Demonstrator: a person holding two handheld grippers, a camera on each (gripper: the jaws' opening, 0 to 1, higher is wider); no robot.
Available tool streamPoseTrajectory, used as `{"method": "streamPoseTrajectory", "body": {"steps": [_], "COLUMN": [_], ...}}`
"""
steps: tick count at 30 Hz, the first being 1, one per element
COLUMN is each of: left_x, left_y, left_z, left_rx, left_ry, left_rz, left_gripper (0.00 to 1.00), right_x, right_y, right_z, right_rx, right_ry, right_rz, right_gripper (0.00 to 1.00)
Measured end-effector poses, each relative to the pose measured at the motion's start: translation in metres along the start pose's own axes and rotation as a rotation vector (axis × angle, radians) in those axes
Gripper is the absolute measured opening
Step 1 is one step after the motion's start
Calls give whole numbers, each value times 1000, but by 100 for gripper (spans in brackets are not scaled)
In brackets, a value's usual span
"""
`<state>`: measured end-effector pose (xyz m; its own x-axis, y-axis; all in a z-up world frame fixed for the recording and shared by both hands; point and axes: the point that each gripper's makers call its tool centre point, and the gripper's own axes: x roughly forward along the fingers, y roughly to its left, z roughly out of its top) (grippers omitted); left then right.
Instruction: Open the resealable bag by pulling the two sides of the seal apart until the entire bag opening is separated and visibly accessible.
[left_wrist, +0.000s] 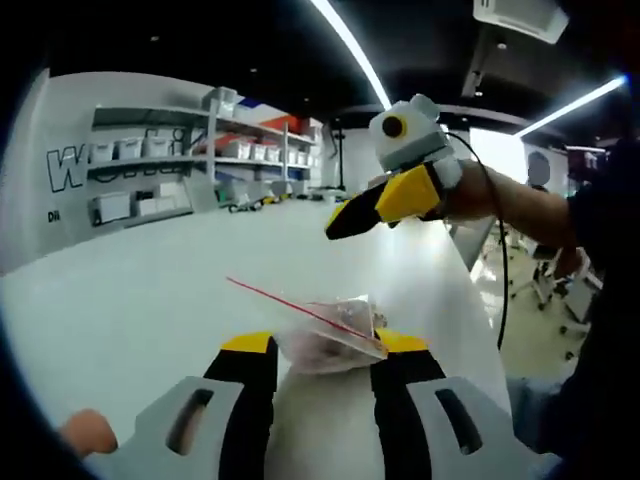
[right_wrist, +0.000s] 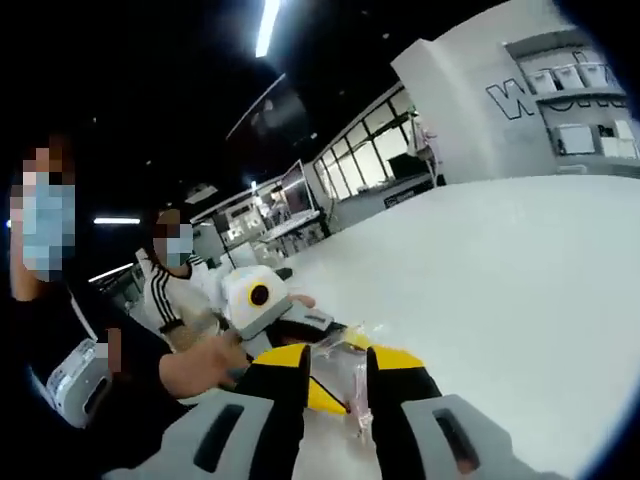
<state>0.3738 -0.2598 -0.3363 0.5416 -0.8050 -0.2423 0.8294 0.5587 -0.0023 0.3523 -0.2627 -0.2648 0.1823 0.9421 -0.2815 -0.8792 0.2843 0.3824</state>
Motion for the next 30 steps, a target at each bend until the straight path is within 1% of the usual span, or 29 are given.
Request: {"method": "streamPoseTrajectory", "body": {"steps": [3,7,8,12,14,17,23,30], "left_x": [0,1,1,2,2,2,3,3], "left_y": [0,-1,-2,-4,-5,-6,-7,-7], "left_z": [2,2,3,5,6,7,5,7], "left_rx": [4,13,15,30,37,43,48,53], "left_ry": [-4,-3,-2,-1,0,1,6,5], "left_rz": [1,1,1,0,-1,0,0,2], "left_gripper": [37,36,36,36,36,36,36,36], "right_x": [8,18,19,23,25,26,27,30], "right_y": [3,0,-1,1,0,0,0,-1], "right_z": [6,-2,-3,-5,-7,-11,-17,-18], "right_rx": [23,99,106,179,196,201,211,223], "right_ry": [29,93,97,94,97,120,134,142], "right_rz": [-10,-26,-26,-16,-21,-36,-45,-51], "right_gripper": [17,14,14,14,14,14,13,12]}}
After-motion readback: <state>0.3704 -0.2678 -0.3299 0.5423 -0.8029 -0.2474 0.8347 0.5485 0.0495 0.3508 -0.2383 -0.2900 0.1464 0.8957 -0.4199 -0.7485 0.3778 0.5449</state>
